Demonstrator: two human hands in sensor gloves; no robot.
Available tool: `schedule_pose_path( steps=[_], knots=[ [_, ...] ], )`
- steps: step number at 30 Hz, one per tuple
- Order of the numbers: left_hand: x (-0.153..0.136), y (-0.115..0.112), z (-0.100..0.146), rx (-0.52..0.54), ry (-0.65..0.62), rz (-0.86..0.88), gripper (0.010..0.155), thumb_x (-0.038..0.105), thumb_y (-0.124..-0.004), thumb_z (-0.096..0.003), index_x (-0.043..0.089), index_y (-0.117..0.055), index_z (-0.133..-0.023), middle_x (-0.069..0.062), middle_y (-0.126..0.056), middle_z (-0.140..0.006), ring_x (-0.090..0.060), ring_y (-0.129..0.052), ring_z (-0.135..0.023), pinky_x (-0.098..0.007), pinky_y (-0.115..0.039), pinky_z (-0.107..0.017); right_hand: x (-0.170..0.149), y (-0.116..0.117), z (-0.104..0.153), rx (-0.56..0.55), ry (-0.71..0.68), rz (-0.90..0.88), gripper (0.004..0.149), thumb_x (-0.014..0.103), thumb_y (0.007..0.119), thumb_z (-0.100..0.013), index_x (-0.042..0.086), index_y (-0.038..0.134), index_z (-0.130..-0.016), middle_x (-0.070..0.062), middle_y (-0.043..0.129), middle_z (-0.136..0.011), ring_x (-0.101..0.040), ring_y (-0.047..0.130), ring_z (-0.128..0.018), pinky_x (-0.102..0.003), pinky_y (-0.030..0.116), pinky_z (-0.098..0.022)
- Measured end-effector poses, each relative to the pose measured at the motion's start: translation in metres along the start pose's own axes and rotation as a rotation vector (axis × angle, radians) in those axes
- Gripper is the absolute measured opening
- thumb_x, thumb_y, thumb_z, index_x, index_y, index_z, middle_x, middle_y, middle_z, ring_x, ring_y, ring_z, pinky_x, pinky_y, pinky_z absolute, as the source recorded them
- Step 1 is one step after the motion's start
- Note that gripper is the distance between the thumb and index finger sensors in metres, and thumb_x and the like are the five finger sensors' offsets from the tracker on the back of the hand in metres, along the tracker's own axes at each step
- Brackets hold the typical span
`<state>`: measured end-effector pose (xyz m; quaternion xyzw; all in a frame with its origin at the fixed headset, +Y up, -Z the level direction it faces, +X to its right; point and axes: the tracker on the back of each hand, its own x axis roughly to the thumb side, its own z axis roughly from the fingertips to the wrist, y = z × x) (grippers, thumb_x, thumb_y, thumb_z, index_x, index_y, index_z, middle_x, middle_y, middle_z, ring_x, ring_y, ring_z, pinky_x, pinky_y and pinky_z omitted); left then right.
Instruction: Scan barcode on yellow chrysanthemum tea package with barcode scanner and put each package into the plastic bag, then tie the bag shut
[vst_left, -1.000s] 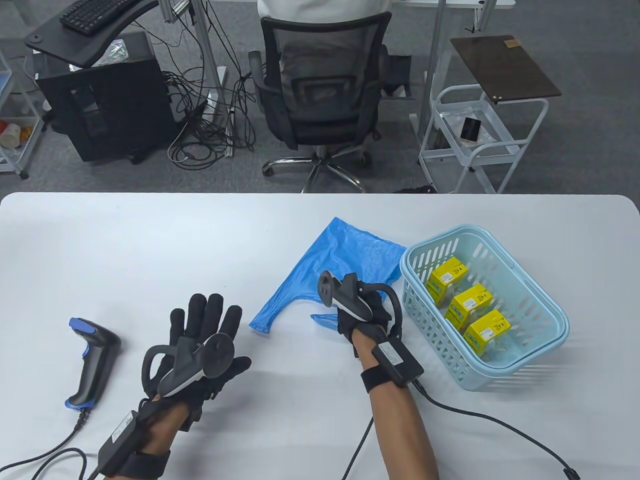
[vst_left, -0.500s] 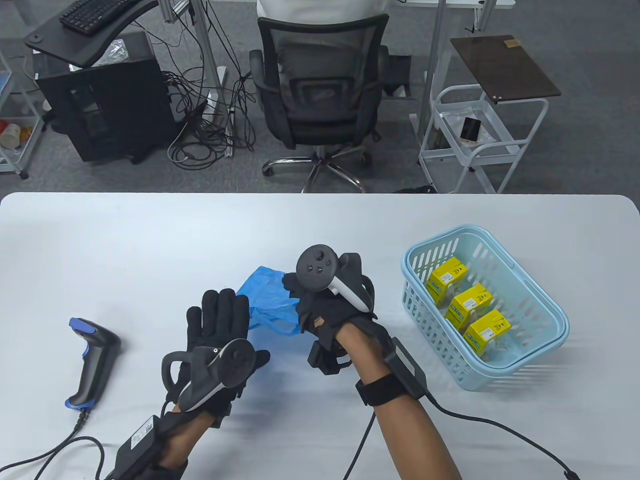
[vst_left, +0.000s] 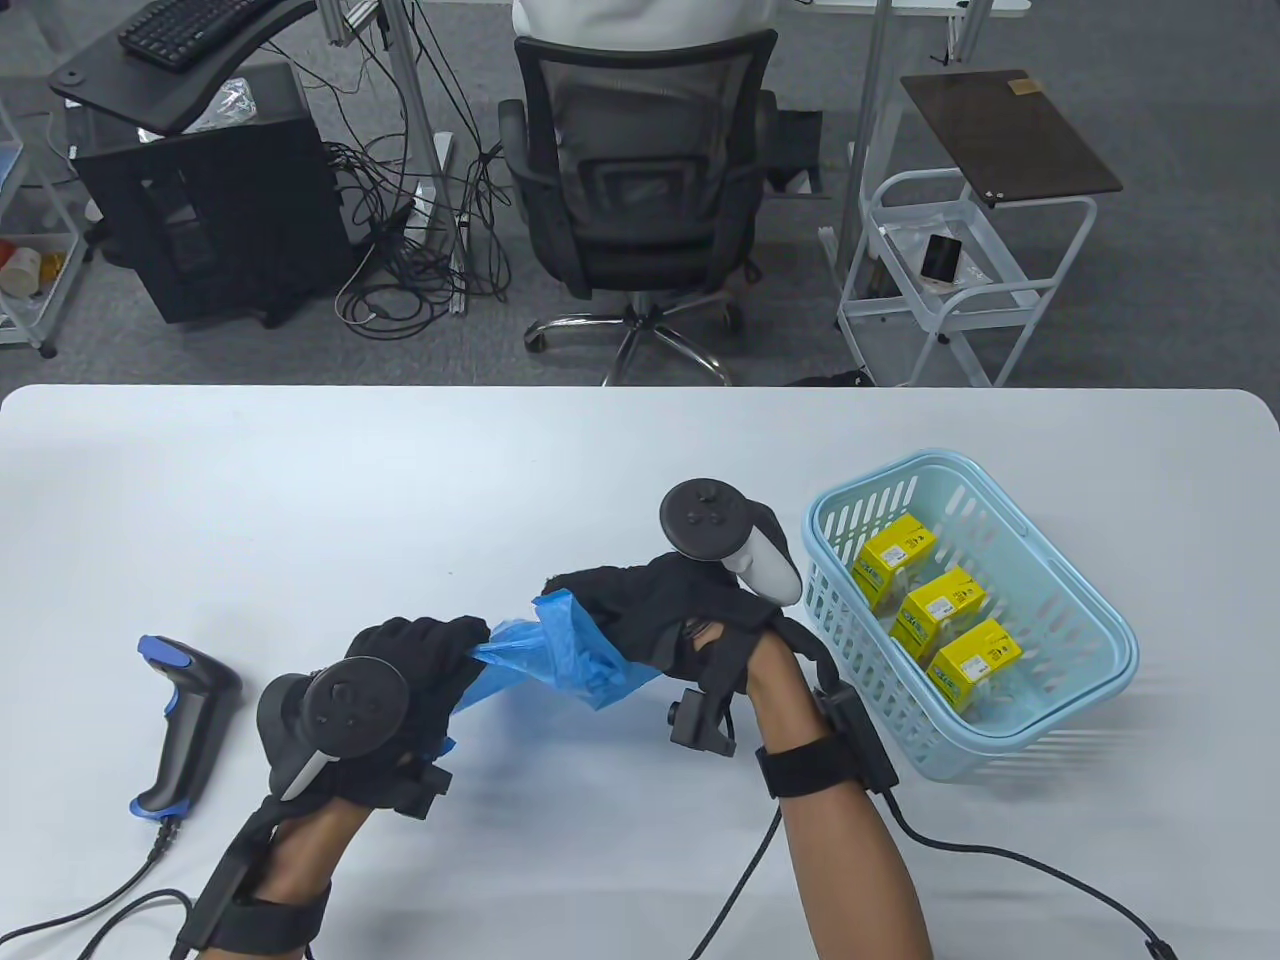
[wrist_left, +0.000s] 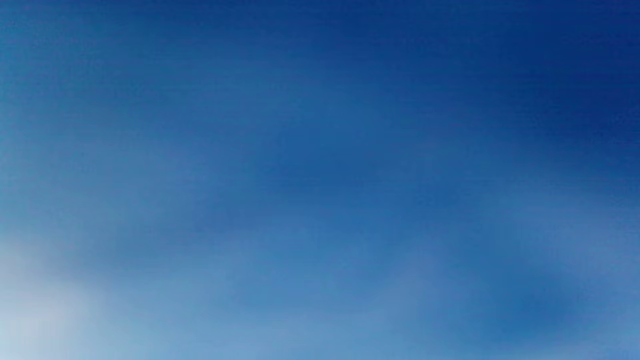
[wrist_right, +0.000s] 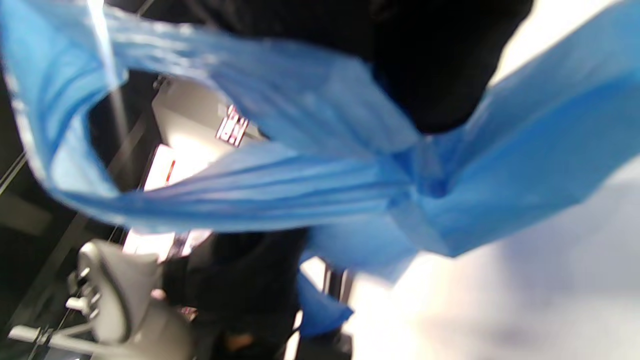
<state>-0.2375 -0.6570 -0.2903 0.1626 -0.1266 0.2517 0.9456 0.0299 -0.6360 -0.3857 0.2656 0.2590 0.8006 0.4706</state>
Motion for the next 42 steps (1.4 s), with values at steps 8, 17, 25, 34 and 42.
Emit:
schedule_pose_path(
  steps=[8, 17, 25, 34, 42],
  knots=[
    [-0.001, 0.002, -0.028, 0.002, 0.132, -0.101, 0.042, 0.051, -0.081, -0.0387, 0.029, -0.092, -0.072, 0.013, -0.099, -0.032, -0.011, -0.095, -0.009, -0.041, -0.093, -0.033, -0.022, -0.033, 0.045, -0.463, 0.095, 0.077, 0.058, 0.024, 0.083, -0.038, 0.023, 0.064, -0.092, -0.006, 0.079, -0.091, -0.035, 0.087, -0.077, -0.043, 0.083, -0.055],
    [-0.006, -0.005, -0.039, 0.023, 0.286, -0.004, 0.042, 0.051, -0.083, -0.0384, 0.028, -0.093, -0.072, 0.013, -0.1, -0.033, -0.013, -0.097, -0.011, -0.042, -0.093, -0.035, 0.034, 0.058, 0.075, -0.426, -0.107, 0.272, 0.047, 0.046, 0.077, -0.041, 0.025, 0.081, -0.083, -0.003, 0.095, -0.077, -0.03, 0.101, -0.061, -0.037, 0.091, -0.045],
    [0.007, -0.018, -0.025, -0.038, 0.104, 0.088, 0.042, 0.05, -0.082, -0.0394, 0.033, -0.089, -0.077, 0.011, -0.104, -0.062, -0.019, -0.111, -0.045, -0.049, -0.087, -0.054, 0.065, 0.102, 0.034, -0.623, -0.492, 0.488, 0.054, 0.031, 0.074, -0.043, 0.025, 0.059, -0.095, -0.005, 0.067, -0.102, -0.033, 0.074, -0.094, -0.045, 0.069, -0.072],
    [0.014, -0.022, -0.021, -0.078, 0.02, 0.054, 0.044, 0.046, -0.086, -0.0378, 0.037, -0.082, -0.08, 0.016, -0.098, -0.075, -0.017, -0.108, -0.064, -0.051, -0.082, -0.063, 0.027, 0.099, 0.011, -0.568, -0.144, 1.217, 0.066, 0.047, 0.079, -0.038, 0.021, 0.059, -0.096, -0.004, 0.081, -0.094, -0.03, 0.088, -0.085, -0.052, 0.067, -0.072],
    [0.008, -0.03, -0.024, -0.239, 0.05, 0.142, 0.072, 0.051, -0.088, -0.0343, 0.035, -0.059, -0.098, 0.013, -0.078, -0.085, -0.017, -0.095, -0.067, -0.052, -0.075, -0.067, 0.016, 0.076, 0.022, -0.683, -0.03, 0.984, 0.055, 0.033, 0.09, -0.034, 0.022, 0.073, -0.086, 0.003, 0.092, -0.067, -0.018, 0.099, -0.048, -0.046, 0.085, -0.056]
  ],
)
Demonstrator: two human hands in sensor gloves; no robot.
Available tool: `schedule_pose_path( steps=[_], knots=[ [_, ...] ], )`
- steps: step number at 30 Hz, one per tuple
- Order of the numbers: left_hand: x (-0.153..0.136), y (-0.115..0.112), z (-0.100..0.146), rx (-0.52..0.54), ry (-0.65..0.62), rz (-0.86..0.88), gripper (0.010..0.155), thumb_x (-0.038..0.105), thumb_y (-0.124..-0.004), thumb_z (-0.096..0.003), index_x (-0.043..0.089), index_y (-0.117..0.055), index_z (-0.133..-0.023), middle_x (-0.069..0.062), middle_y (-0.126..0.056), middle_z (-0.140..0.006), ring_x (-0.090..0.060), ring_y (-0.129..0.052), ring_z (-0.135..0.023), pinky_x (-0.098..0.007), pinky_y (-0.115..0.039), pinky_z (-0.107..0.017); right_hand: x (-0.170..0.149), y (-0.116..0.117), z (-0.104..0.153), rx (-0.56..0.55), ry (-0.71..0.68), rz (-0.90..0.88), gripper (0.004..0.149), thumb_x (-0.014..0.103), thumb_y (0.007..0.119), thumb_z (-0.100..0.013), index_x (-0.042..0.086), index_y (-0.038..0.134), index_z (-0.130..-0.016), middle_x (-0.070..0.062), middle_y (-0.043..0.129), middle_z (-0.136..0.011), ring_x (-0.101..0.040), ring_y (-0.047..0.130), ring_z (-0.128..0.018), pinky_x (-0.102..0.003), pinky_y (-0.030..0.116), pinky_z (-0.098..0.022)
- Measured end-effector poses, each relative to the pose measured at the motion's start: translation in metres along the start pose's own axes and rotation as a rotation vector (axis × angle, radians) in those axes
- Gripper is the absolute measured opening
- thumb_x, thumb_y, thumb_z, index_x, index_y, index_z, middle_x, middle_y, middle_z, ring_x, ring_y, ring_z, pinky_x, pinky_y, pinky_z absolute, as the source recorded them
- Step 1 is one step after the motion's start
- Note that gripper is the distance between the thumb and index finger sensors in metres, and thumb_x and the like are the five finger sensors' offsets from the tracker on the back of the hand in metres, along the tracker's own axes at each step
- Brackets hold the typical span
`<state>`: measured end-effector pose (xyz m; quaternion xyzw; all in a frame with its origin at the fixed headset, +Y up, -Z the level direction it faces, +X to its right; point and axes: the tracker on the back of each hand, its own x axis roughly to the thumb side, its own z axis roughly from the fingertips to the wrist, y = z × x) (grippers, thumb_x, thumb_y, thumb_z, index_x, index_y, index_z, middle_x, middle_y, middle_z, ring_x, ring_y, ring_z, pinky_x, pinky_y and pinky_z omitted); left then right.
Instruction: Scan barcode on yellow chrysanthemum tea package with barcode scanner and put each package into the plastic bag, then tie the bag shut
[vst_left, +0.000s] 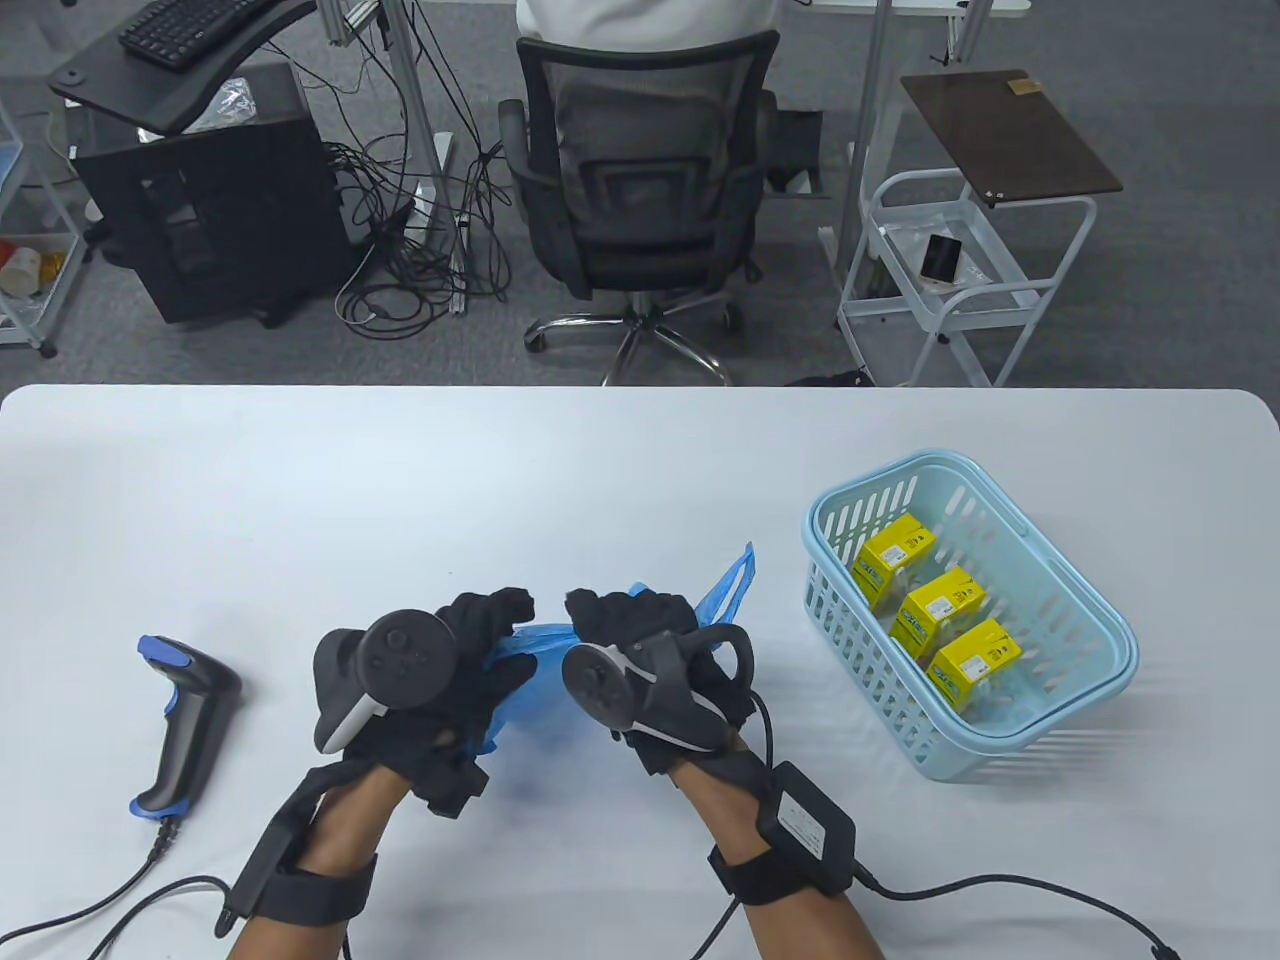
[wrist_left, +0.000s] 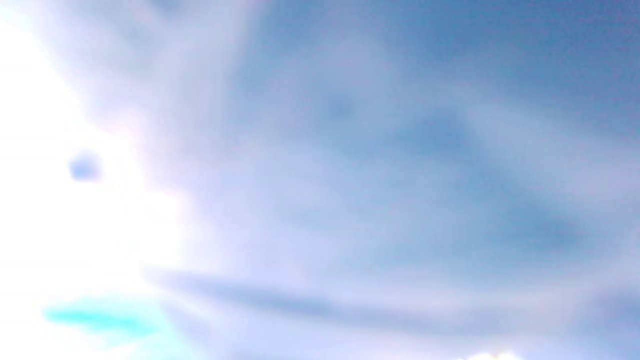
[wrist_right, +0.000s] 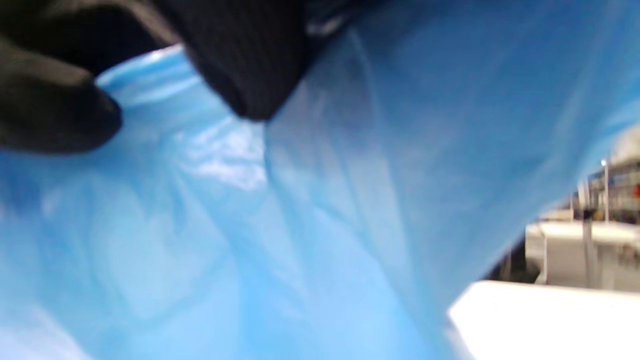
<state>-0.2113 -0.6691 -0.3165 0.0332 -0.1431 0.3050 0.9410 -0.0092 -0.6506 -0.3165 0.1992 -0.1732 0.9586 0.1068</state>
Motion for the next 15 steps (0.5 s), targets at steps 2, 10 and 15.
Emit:
schedule_pose_path(
  steps=[2, 10, 15],
  knots=[
    [-0.006, 0.0, -0.001, -0.017, 0.019, 0.112, 0.05, 0.051, -0.083, -0.0375, 0.034, -0.082, -0.085, 0.01, -0.086, -0.083, -0.021, -0.097, -0.066, -0.054, -0.075, -0.065, -0.003, -0.002, 0.001, -0.002, 0.002, 0.008, 0.064, 0.032, 0.095, -0.031, 0.023, 0.068, -0.088, 0.006, 0.087, -0.065, -0.013, 0.096, -0.043, -0.043, 0.086, -0.053],
    [-0.021, 0.011, 0.004, 0.11, 0.121, 0.462, 0.04, 0.049, -0.081, -0.0389, 0.035, -0.092, -0.075, 0.008, -0.101, -0.081, -0.024, -0.107, -0.07, -0.052, -0.079, -0.063, -0.007, 0.016, 0.005, 0.205, 0.04, 0.191, 0.09, 0.034, 0.097, -0.029, 0.017, 0.044, -0.099, -0.002, 0.074, -0.089, -0.015, 0.098, -0.051, -0.041, 0.086, -0.053],
    [-0.024, 0.012, 0.006, 0.195, 0.152, 0.447, 0.04, 0.047, -0.082, -0.0392, 0.032, -0.091, -0.076, 0.008, -0.108, -0.06, -0.018, -0.113, -0.047, -0.047, -0.086, -0.055, -0.016, 0.019, 0.005, 0.229, 0.075, 0.286, 0.094, 0.038, 0.097, -0.029, 0.018, 0.04, -0.1, -0.007, 0.064, -0.1, -0.028, 0.088, -0.078, -0.052, 0.072, -0.067]
  ],
)
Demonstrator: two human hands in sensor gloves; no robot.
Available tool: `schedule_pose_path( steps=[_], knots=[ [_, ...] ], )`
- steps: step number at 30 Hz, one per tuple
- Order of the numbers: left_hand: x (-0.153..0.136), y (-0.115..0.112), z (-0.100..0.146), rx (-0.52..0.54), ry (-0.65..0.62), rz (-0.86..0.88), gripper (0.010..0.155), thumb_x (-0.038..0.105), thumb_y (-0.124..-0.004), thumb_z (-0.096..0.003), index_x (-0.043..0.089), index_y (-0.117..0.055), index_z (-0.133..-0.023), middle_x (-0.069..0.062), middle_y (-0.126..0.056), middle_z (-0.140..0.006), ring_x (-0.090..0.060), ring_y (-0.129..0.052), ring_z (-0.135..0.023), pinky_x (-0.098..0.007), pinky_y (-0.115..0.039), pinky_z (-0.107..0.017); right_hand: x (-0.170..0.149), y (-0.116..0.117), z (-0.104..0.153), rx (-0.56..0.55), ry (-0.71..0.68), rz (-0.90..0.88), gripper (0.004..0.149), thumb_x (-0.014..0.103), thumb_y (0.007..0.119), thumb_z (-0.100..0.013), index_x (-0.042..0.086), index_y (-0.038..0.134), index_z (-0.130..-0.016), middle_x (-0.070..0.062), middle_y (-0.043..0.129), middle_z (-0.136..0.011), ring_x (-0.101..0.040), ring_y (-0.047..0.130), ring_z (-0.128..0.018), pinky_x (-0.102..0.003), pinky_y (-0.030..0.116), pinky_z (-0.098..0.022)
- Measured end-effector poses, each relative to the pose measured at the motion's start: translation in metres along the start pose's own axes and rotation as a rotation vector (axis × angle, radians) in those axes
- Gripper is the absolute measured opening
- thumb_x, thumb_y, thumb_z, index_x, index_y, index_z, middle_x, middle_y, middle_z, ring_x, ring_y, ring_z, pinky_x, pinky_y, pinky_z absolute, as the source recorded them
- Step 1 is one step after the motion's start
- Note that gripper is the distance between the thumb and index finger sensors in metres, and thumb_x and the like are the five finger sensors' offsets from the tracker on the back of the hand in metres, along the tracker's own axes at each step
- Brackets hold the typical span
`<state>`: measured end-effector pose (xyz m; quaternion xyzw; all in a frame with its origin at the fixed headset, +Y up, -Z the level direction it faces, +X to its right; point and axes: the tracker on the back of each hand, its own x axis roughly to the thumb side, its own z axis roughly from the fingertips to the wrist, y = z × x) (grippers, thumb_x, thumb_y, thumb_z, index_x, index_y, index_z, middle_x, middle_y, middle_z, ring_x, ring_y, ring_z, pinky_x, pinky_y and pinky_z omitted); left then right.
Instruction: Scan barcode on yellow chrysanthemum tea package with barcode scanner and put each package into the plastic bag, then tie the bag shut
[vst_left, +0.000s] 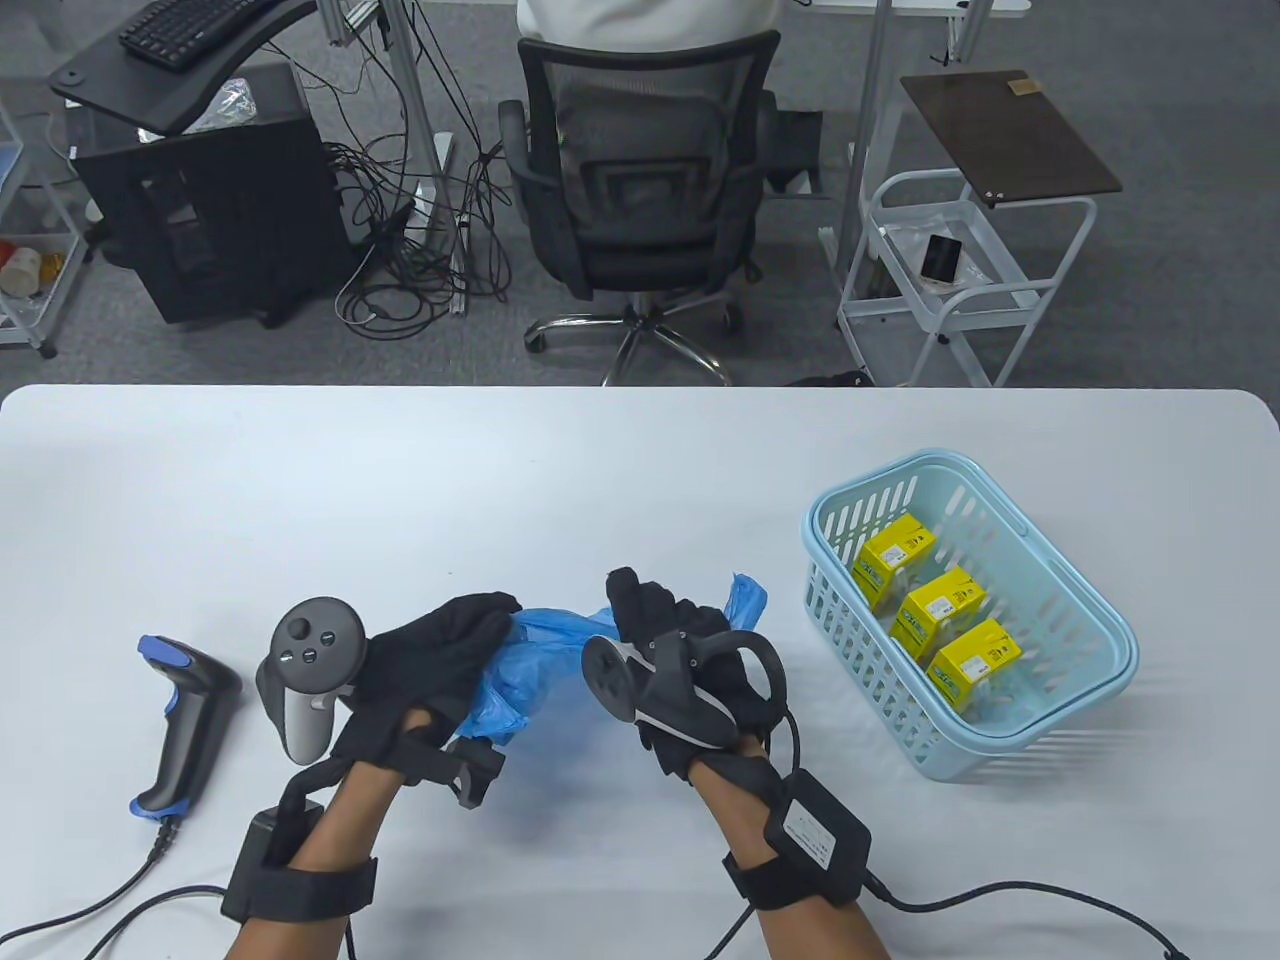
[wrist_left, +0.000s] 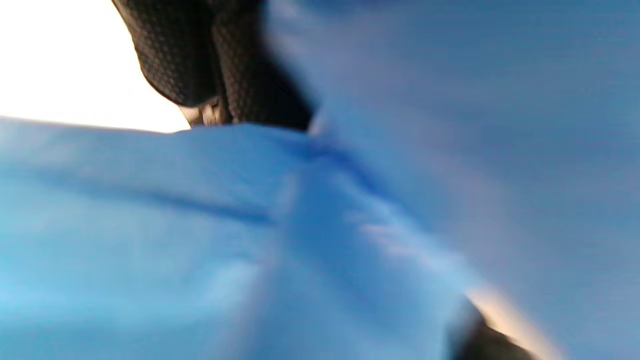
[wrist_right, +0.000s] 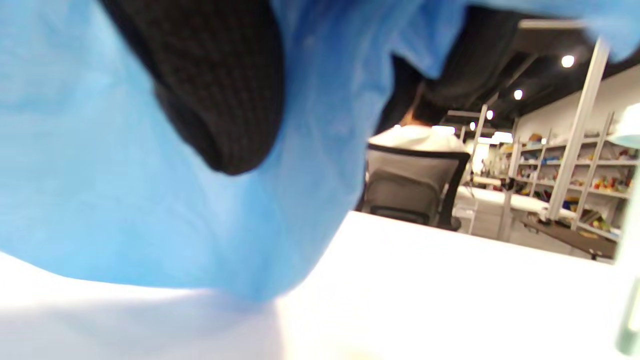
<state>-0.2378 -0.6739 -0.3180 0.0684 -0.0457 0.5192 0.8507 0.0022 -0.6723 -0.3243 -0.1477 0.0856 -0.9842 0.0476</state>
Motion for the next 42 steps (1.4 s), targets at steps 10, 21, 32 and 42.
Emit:
schedule_pose_path(
  steps=[10, 21, 32, 42],
  knots=[
    [0.019, -0.006, 0.009, -0.049, -0.241, -0.071, 0.042, 0.045, -0.08, -0.0409, 0.033, -0.083, -0.081, 0.012, -0.099, -0.061, -0.016, -0.104, -0.047, -0.049, -0.082, -0.06, -0.008, -0.067, 0.024, -0.131, -0.094, -0.701, 0.062, 0.048, 0.079, -0.04, 0.025, 0.064, -0.096, -0.007, 0.071, -0.103, -0.035, 0.082, -0.09, -0.055, 0.063, -0.072],
    [0.03, -0.013, 0.014, -0.182, -0.389, -0.106, 0.042, 0.041, -0.083, -0.0407, 0.034, -0.083, -0.082, 0.01, -0.099, -0.063, -0.02, -0.102, -0.051, -0.051, -0.079, -0.063, -0.001, -0.009, 0.0, -0.157, 0.013, -0.263, 0.047, 0.029, 0.083, -0.039, 0.028, 0.076, -0.085, 0.005, 0.096, -0.077, -0.02, 0.104, -0.06, -0.048, 0.08, -0.061],
    [0.025, -0.041, 0.018, -0.063, -0.172, -0.843, 0.082, 0.055, -0.084, -0.0344, 0.03, -0.049, -0.105, -0.001, -0.052, -0.114, -0.035, -0.06, -0.105, -0.063, -0.053, -0.074, -0.016, -0.004, 0.005, -0.132, 0.19, -0.42, 0.044, 0.034, 0.075, -0.041, 0.021, 0.076, -0.084, 0.004, 0.096, -0.061, -0.014, 0.101, -0.036, -0.043, 0.086, -0.05],
    [0.003, -0.03, 0.013, 0.007, -0.13, -0.335, 0.045, 0.045, -0.076, -0.0421, 0.034, -0.081, -0.085, 0.012, -0.099, -0.058, -0.014, -0.102, -0.033, -0.045, -0.087, -0.05, -0.02, 0.008, 0.004, -0.016, 0.174, -0.535, 0.043, 0.039, 0.078, -0.039, 0.021, 0.081, -0.079, 0.007, 0.098, -0.052, -0.012, 0.101, -0.028, -0.042, 0.088, -0.046]
  ],
)
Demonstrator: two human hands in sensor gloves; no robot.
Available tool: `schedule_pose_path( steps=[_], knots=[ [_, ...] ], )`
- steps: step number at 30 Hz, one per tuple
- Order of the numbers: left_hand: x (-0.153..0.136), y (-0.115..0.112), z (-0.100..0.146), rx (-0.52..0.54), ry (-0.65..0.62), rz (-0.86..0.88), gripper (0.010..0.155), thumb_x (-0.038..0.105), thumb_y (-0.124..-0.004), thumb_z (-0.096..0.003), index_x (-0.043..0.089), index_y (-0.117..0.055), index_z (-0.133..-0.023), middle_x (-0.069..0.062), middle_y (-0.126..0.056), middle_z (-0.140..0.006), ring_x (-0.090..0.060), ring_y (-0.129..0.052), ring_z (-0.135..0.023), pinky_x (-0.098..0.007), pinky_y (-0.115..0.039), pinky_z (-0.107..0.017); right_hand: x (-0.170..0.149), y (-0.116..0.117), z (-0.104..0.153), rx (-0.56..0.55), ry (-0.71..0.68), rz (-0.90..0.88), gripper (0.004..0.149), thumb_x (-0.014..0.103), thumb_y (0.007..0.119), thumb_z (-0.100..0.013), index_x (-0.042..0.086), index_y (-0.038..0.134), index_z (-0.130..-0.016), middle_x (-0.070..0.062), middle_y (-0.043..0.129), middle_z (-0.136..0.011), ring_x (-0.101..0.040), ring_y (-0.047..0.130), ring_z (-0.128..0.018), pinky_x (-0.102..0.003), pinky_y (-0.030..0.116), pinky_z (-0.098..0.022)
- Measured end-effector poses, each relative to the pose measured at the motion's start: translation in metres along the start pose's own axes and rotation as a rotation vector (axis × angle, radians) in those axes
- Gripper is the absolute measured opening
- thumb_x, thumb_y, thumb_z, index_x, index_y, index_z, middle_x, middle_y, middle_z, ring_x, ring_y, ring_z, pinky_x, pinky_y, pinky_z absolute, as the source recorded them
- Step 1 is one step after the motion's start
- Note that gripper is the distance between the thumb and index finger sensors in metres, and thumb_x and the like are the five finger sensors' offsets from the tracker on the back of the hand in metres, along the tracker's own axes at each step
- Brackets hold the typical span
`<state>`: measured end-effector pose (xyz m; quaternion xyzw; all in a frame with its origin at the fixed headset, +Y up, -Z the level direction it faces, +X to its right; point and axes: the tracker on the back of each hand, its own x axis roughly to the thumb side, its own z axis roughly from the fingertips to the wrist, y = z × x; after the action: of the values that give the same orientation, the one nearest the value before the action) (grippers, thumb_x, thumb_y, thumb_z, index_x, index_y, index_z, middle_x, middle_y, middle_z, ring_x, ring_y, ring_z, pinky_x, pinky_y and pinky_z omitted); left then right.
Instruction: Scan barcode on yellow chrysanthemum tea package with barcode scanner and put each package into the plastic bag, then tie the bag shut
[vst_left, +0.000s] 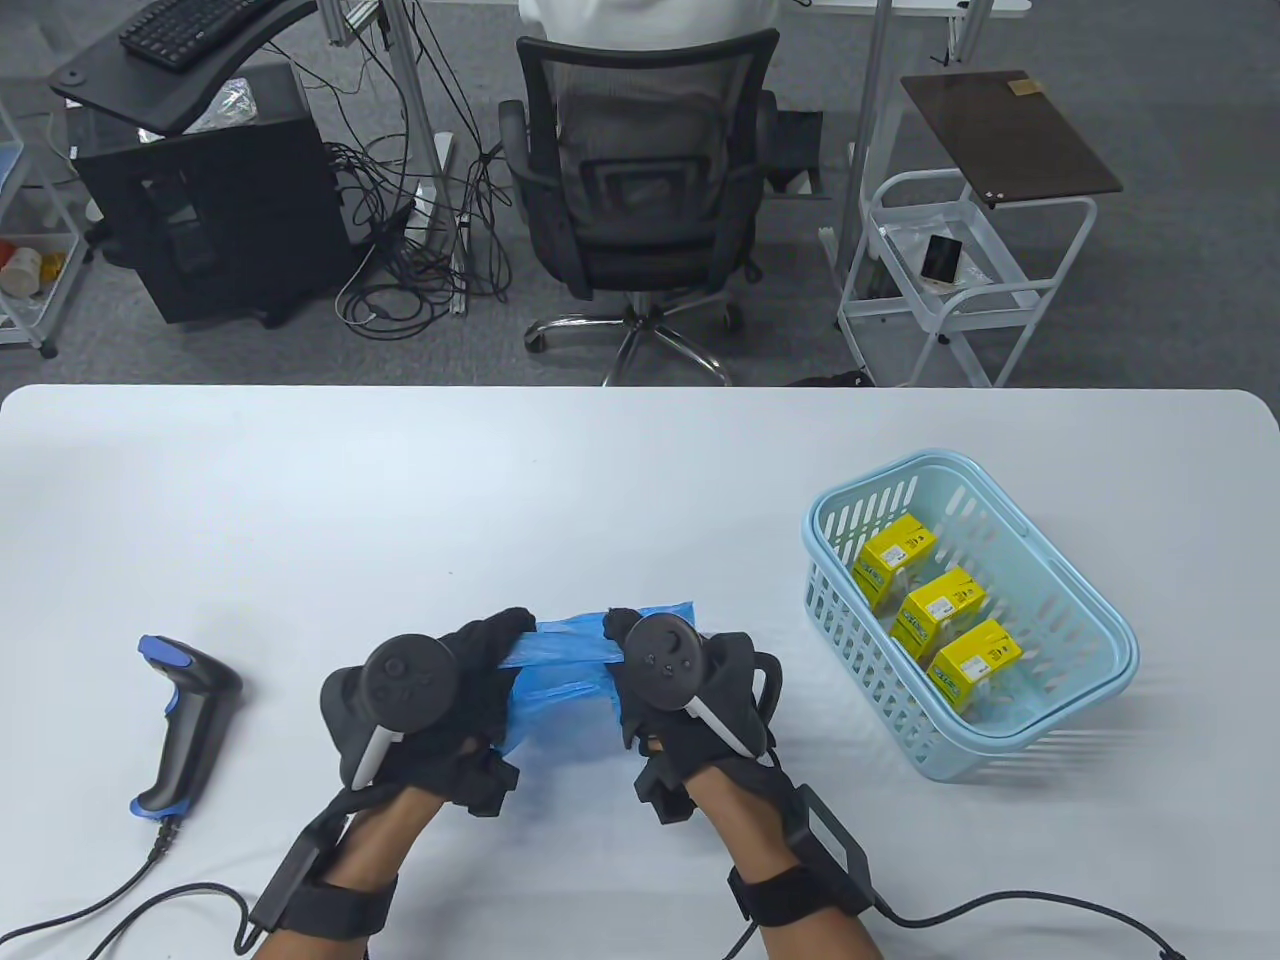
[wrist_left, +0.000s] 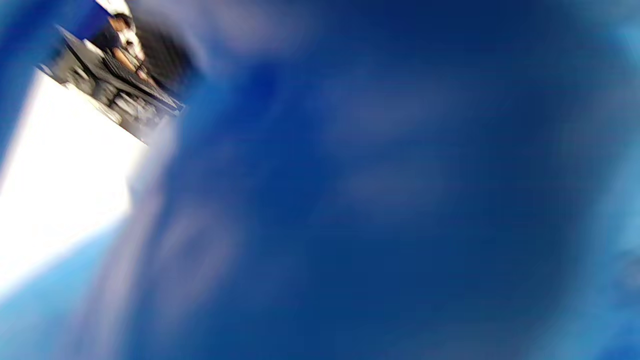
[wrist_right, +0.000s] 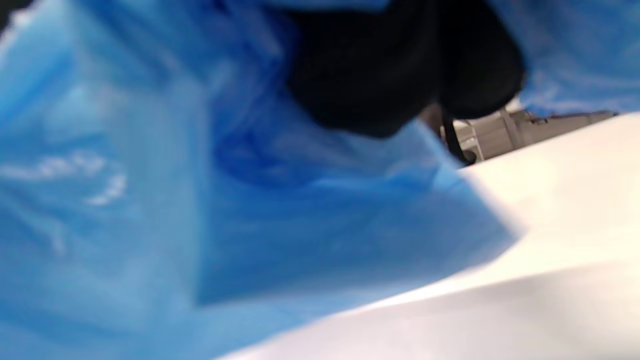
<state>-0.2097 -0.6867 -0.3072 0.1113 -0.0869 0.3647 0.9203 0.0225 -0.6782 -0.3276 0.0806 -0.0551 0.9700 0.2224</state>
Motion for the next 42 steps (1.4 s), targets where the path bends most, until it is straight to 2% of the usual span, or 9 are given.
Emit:
schedule_pose_path(
  steps=[4, 10, 14, 20, 24, 30, 34, 38, 42],
  knots=[
    [0.002, -0.015, 0.002, -0.122, -0.281, -0.324, 0.061, 0.057, -0.075, -0.0366, 0.028, -0.077, -0.09, 0.008, -0.1, -0.04, -0.015, -0.093, -0.014, -0.045, -0.089, -0.037, -0.011, -0.006, -0.005, 0.003, 0.044, -0.119, 0.042, 0.038, 0.079, -0.039, 0.022, 0.082, -0.078, 0.007, 0.098, -0.052, -0.011, 0.101, -0.028, -0.041, 0.089, -0.047],
    [-0.002, -0.046, 0.0, -0.166, -0.221, -0.689, 0.082, 0.067, -0.083, -0.0281, 0.028, -0.063, -0.098, 0.014, -0.095, -0.04, -0.012, -0.094, -0.018, -0.044, -0.089, -0.041, -0.022, 0.005, -0.011, 0.337, 0.048, -0.683, 0.042, 0.039, 0.084, -0.037, 0.019, 0.084, -0.075, 0.006, 0.099, -0.043, -0.012, 0.099, -0.02, -0.041, 0.089, -0.045],
    [-0.004, -0.046, -0.002, -0.057, -0.16, -0.787, 0.062, 0.059, -0.078, -0.0363, 0.027, -0.076, -0.089, 0.019, -0.094, -0.023, -0.008, -0.094, -0.006, -0.038, -0.094, -0.032, -0.019, 0.014, -0.012, 0.626, -0.119, -0.948, 0.054, 0.043, 0.089, -0.034, 0.013, 0.081, -0.079, 0.005, 0.096, -0.037, -0.013, 0.097, -0.016, -0.042, 0.088, -0.044],
    [-0.023, -0.021, -0.004, -0.049, 0.078, -0.426, 0.056, 0.049, -0.071, -0.0408, 0.02, -0.08, -0.088, 0.013, -0.095, -0.017, -0.013, -0.092, 0.0, -0.043, -0.092, -0.026, -0.034, 0.005, -0.014, 0.244, -0.022, 0.001, 0.068, 0.051, 0.091, -0.03, 0.016, 0.073, -0.086, 0.01, 0.094, -0.042, -0.012, 0.099, -0.025, -0.044, 0.084, -0.052],
    [-0.022, -0.027, -0.005, -0.118, 0.19, -0.501, 0.056, 0.049, -0.069, -0.0411, 0.019, -0.08, -0.087, 0.014, -0.096, -0.016, -0.012, -0.093, 0.0, -0.042, -0.093, -0.026, 0.014, -0.002, 0.011, 0.008, -0.125, 0.427, 0.082, 0.059, 0.081, -0.033, 0.022, 0.051, -0.1, -0.005, 0.071, -0.098, -0.035, 0.081, -0.085, -0.063, 0.058, -0.07],
    [-0.022, -0.018, -0.002, -0.106, 0.322, -0.35, 0.056, 0.049, -0.07, -0.0414, 0.018, -0.082, -0.086, 0.014, -0.096, -0.015, -0.012, -0.093, 0.002, -0.042, -0.093, -0.025, 0.07, 0.025, 0.042, 0.001, -0.272, 0.442, 0.08, 0.057, 0.082, -0.034, 0.023, 0.052, -0.101, -0.011, 0.063, -0.106, -0.041, 0.072, -0.095, -0.069, 0.047, -0.071],
    [-0.026, -0.015, -0.002, -0.243, 0.37, -0.244, 0.059, 0.053, -0.073, -0.0411, 0.018, -0.08, -0.088, 0.014, -0.098, -0.019, -0.013, -0.095, -0.001, -0.042, -0.093, -0.026, 0.053, 0.041, 0.02, -0.092, -0.154, 0.541, 0.05, 0.038, 0.077, -0.041, 0.028, 0.07, -0.089, 0.001, 0.088, -0.087, -0.027, 0.097, -0.075, -0.057, 0.066, -0.069],
    [-0.021, -0.022, -0.002, -0.268, 0.268, -0.276, 0.083, 0.059, -0.08, -0.0372, 0.027, -0.044, -0.105, -0.004, -0.069, -0.103, -0.032, -0.094, -0.073, -0.059, -0.071, -0.063, 0.033, 0.035, 0.009, -0.076, -0.121, 0.307, 0.042, 0.029, 0.072, -0.042, 0.03, 0.073, -0.084, 0.004, 0.091, -0.073, -0.018, 0.099, -0.056, -0.05, 0.074, -0.065],
    [0.007, -0.022, 0.004, -0.121, -0.011, -0.369, 0.061, 0.051, -0.082, -0.0391, 0.032, -0.069, -0.096, 0.003, -0.065, -0.109, -0.034, -0.077, -0.098, -0.058, -0.065, -0.072, 0.029, 0.046, 0.008, 0.058, -0.139, 0.268, 0.043, 0.03, 0.068, -0.043, 0.029, 0.069, -0.086, 0.004, 0.087, -0.072, -0.018, 0.095, -0.055, -0.051, 0.072, -0.065]
  ],
)
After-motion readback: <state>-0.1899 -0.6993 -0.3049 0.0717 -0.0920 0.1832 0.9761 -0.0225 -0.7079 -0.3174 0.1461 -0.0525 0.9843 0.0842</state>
